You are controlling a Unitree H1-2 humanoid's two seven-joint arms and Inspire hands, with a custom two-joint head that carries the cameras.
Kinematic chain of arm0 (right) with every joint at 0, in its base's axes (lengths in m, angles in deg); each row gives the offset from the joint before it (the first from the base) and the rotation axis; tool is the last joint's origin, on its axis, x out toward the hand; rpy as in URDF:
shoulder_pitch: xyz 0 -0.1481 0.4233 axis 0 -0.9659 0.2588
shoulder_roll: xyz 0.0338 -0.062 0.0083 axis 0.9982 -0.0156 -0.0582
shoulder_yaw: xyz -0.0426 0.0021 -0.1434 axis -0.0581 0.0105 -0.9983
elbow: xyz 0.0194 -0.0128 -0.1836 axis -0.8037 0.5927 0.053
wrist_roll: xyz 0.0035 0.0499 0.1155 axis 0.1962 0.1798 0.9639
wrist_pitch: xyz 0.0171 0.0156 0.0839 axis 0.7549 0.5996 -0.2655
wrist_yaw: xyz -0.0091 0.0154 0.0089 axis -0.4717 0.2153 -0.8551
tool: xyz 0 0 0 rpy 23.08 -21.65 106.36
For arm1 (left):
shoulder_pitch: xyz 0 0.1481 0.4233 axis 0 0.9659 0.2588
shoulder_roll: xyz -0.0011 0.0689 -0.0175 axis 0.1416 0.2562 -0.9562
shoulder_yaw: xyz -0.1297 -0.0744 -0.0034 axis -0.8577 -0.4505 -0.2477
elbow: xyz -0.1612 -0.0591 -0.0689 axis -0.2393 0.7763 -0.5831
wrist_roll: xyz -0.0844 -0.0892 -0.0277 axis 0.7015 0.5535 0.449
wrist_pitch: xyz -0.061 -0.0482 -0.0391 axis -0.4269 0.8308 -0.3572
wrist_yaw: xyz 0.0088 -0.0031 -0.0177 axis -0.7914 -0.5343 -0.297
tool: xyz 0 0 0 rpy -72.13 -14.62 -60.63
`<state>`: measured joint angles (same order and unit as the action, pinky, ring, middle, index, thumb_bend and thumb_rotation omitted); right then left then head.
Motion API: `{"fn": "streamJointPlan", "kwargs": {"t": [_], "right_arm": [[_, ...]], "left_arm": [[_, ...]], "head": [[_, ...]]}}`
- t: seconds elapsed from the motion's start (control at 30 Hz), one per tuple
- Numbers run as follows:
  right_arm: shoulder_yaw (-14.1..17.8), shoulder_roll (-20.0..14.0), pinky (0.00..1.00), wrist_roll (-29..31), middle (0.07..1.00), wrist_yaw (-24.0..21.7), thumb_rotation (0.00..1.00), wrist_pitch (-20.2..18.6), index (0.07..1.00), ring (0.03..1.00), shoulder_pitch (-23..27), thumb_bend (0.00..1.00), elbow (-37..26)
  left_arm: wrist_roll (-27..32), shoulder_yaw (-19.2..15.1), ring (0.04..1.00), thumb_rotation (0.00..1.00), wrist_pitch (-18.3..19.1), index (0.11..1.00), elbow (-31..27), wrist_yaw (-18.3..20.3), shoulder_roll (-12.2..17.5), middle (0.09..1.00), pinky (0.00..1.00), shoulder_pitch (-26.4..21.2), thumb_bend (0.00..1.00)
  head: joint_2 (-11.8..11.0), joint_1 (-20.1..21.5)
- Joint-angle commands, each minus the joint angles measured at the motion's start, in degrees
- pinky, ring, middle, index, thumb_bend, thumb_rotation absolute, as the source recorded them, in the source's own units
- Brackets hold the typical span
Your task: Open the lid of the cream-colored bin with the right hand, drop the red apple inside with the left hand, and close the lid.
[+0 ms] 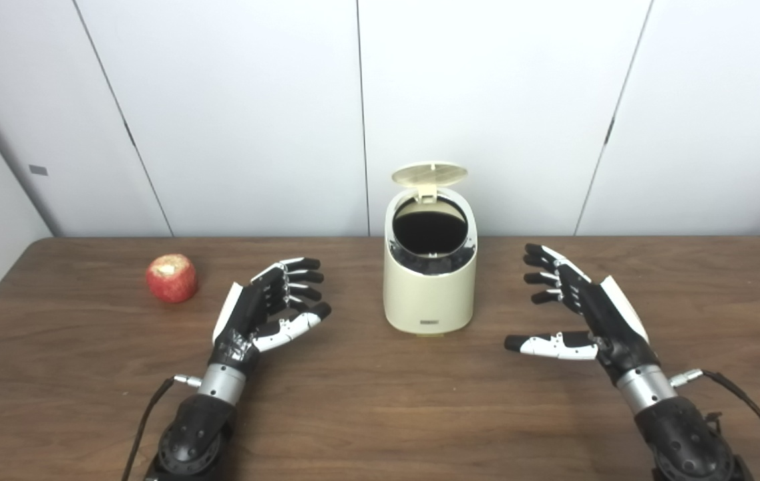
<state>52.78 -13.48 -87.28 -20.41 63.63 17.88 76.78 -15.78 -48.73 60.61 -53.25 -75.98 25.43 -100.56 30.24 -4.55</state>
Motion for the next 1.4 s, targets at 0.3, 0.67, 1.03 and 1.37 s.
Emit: {"fn": "streamJointPlan", "kwargs": {"t": [0.3,0.67,1.03,1.37], "right_arm": [[1.7,-2.0,0.75,3.5,0.891,0.2,0.04,4.1,0.907,0.845,1.2,0.74,-0.3],[2.1,-2.0,0.74,5.0,0.905,-0.8,0.0,-2.1,0.913,0.865,1.0,0.73,-3.9],[1.4,-2.6,0.72,4.1,0.901,-1.2,0.0,-5.7,0.913,0.857,1.1,0.71,-7.2],[1.3,-2.4,0.72,4.2,0.881,-2.0,0.0,-10.9,0.909,0.83,0.9,0.7,-11.1]], "left_arm": [[-12.8,-3.7,0.649,0.02,-2.0,0.722,-13.4,-9.8,2.4,0.712,0.54,0.8,0.69],[-23.8,-10.5,0.896,0.16,4.6,0.845,-16.6,-22.5,3.6,0.88,0.78,-2.1,0.75],[-22.9,-10.5,0.967,0.18,8.2,0.929,-11.1,-22.3,10.1,0.983,0.79,-5.8,0.84],[-26.3,-8.6,0.995,0.23,15.7,0.96,-6.7,-22.6,13.5,0.992,0.85,-7.7,0.91]], "head": [[-3.1,-10.9],[-4.8,-14.3],[-4.8,-14.7],[-4.5,-14.1]]}}
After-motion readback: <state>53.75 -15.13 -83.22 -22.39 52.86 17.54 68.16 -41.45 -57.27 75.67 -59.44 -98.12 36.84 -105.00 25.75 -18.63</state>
